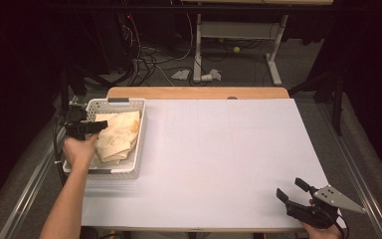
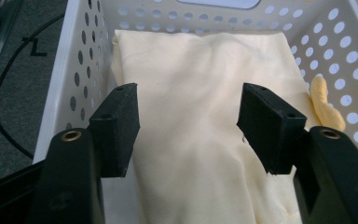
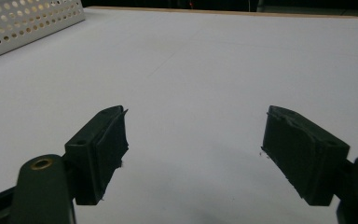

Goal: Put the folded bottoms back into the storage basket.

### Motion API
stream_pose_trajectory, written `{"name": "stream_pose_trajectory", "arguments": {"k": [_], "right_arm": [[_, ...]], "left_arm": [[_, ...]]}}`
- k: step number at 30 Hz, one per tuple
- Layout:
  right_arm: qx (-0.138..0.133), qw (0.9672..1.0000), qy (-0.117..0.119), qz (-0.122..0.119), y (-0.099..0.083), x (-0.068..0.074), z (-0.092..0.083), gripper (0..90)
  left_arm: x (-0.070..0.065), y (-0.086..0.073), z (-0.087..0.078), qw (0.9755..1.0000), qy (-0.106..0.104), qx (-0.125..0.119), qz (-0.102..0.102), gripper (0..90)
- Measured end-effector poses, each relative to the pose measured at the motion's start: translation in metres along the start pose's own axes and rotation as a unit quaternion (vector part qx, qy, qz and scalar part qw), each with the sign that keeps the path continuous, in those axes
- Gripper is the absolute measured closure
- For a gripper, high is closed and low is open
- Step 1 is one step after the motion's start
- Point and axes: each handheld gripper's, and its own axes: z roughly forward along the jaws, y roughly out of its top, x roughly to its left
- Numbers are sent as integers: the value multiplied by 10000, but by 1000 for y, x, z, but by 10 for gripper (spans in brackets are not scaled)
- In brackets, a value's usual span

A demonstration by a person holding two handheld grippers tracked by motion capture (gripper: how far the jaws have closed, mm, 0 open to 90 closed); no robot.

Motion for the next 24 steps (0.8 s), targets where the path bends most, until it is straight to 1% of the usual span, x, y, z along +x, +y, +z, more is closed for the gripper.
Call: {"name": "stream_pose_trajectory", "arguments": {"k": [2,5,9,11,16,19,21,24], "right_arm": [[3,10000,-3,8,0,0,0,226],[1,10000,-3,8,0,0,0,226],[1,10000,-3,12,0,0,0,226],[-3,10000,-2,14,0,0,0,226],[-7,10000,-5,23,0,0,0,226],[-11,10000,-6,20,0,-1,0,226],[-10,10000,-6,24,0,0,0,226],[-8,10000,-6,20,0,0,0,226]], "left_arm": [[-1,0,-3,10000,-33,-52,14,371],[-1,-1,-6,9998,-33,-134,107,371],[-1,-2,-9,9998,-73,-171,123,370],[-1,-2,-12,9997,-83,-174,162,371],[-2,-4,-18,9993,-133,-278,214,371],[-3,-5,-22,9989,-173,-325,295,371],[-4,-7,-25,9985,-187,-310,401,371],[-6,-8,-30,9981,-212,-358,453,371]]}}
